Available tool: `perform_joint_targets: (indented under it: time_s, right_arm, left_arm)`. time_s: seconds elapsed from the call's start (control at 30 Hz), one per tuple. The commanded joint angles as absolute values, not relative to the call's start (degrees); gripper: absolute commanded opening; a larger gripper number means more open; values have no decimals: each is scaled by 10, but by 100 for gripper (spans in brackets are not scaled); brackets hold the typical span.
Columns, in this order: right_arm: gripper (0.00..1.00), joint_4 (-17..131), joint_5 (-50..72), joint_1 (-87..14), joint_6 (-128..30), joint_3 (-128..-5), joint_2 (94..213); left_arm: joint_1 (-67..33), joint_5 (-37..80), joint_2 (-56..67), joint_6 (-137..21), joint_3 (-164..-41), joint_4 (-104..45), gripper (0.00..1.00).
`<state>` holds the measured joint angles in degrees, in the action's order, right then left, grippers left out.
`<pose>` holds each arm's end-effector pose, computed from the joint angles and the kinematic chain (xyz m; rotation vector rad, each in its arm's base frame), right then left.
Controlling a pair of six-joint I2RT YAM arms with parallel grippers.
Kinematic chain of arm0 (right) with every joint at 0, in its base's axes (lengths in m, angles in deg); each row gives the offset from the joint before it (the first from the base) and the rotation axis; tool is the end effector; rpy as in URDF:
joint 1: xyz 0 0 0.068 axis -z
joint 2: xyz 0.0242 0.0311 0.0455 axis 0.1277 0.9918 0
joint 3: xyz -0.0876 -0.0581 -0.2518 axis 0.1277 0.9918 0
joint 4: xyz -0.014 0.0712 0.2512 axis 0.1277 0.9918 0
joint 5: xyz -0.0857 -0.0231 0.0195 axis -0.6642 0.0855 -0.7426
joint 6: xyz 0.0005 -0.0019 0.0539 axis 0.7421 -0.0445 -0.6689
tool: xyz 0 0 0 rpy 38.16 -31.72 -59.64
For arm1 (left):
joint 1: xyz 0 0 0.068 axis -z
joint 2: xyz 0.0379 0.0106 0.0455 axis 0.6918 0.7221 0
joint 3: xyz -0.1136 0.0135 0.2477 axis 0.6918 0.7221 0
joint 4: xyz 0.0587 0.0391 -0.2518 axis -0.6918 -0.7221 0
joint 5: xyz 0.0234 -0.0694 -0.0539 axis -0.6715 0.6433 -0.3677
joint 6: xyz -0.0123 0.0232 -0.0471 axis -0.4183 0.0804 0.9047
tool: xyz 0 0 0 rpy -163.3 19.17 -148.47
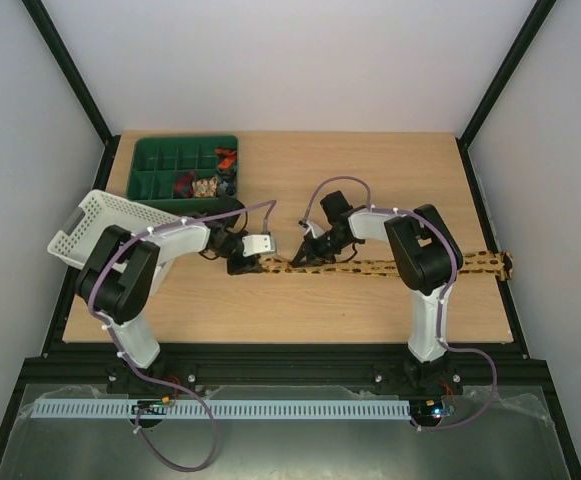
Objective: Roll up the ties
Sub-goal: Pick up the tie from the center of the board, then roll the tie at the center of the board.
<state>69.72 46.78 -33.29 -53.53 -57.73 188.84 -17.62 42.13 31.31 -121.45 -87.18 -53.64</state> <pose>0.3371 0.1916 0.1135 -0.6033 2.6244 1.2291 0.2889 -0.1610 0.1478 1.7290 1.9241 -0.5264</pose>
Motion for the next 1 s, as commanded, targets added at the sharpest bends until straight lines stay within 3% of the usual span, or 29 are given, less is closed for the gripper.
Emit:
perform_joint_targets:
  time_s: [0.0,0.23,0.43,0.9,0.97]
  right_arm:
    - [1,730,405,-338,-521,-576,1921]
    - [1,727,409,-338,-525,-579,1916]
    - [5,724,425,-336,-528,-579,1883]
    - [57,797,470,-289,-488,-553,1780]
    - [61,803,477,-280,-479,-545,1767]
  left_arm:
    - [-152,476,284,-1174,-900,-516,33]
    - [-105,522,313,-1059,-957,-448,32]
    - [-89,488,350,-1049,-951,-428,31]
    - [-96,481,347,-1053,-954,-433,30]
    - [-93,480,350,-1053,-958,-434,30]
